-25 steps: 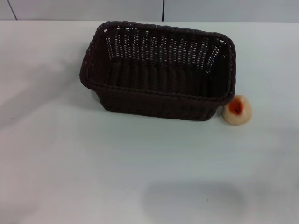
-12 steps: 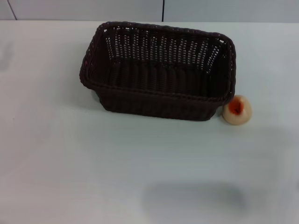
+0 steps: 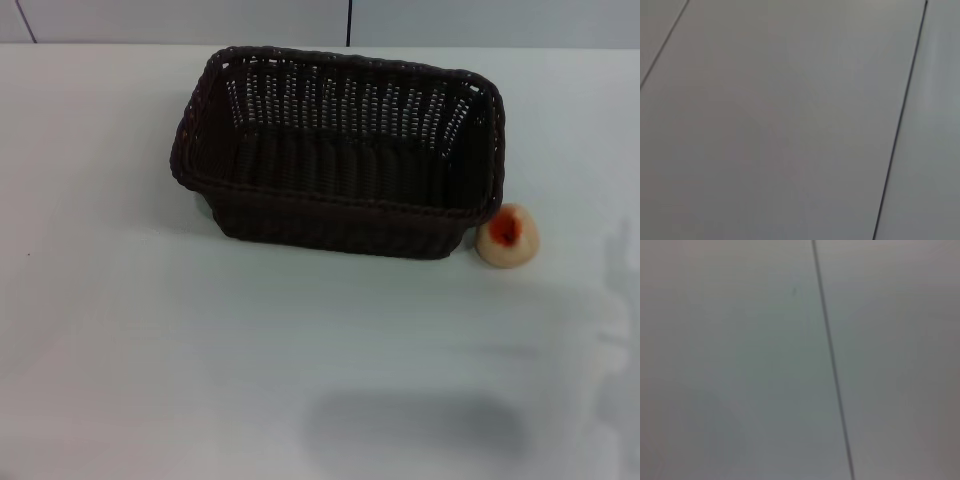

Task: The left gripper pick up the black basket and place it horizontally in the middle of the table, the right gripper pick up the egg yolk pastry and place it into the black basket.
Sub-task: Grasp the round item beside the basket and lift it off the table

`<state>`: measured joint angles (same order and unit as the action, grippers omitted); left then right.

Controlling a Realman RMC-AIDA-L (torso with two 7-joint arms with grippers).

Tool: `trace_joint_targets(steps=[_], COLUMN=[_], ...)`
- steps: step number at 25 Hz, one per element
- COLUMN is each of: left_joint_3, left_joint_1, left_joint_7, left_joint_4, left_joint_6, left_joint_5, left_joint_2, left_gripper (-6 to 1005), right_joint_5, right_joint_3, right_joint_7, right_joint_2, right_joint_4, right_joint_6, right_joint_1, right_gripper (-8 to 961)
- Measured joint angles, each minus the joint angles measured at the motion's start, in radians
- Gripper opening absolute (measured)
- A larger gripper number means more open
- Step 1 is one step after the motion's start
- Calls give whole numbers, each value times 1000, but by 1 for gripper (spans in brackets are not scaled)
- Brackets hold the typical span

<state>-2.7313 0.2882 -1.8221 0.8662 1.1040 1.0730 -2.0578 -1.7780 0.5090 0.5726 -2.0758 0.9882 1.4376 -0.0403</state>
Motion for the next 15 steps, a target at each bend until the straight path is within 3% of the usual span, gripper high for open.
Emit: trace_joint_targets(steps=[15], left_joint_3=[-3], left_joint_1=[-7], left_joint_7=[-1], left_joint_4=[17], left_joint_6=[41], left_joint_5=[-11], left_joint_2=[1], left_gripper=[414], right_joint_5=[45], right_joint_3=[-79], right_joint_7=[-8], right_joint_2=[-5], right_joint_4=[-58], right_joint_6=[-190], right_joint_1=[59], right_gripper=[717])
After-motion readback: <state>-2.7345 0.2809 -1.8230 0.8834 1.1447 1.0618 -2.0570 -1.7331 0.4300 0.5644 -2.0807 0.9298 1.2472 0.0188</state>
